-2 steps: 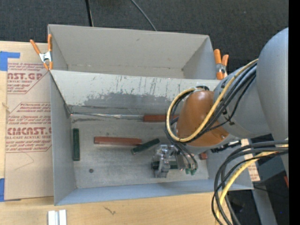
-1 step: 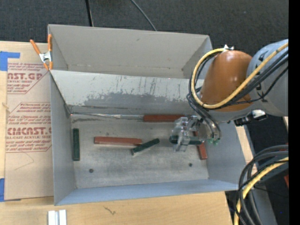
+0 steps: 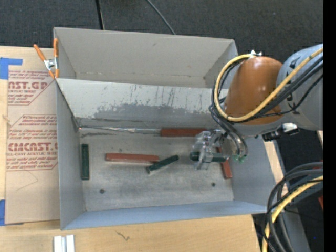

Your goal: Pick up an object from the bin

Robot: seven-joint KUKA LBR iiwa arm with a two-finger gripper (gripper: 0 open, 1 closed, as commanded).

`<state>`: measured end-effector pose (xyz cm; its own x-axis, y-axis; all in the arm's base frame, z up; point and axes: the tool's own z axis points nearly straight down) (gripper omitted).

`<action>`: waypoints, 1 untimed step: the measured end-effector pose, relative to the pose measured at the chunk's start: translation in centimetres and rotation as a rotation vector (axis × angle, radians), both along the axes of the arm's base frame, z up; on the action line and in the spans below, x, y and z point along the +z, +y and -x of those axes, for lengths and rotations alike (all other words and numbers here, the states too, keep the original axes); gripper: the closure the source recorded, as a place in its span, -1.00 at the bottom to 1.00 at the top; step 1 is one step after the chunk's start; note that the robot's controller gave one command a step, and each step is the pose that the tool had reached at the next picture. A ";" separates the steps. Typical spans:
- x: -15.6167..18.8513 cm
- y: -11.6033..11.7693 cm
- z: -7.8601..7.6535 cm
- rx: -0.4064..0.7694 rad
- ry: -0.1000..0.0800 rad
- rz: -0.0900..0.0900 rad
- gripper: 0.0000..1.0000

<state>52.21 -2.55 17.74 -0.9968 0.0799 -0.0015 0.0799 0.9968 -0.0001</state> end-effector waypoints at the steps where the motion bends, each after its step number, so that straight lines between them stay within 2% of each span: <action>1: 6.7 -1.1 0.6 -0.013 -0.001 0.000 1.00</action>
Offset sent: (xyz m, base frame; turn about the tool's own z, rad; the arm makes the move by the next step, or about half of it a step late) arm 0.0000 0.0000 0.0000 0.0000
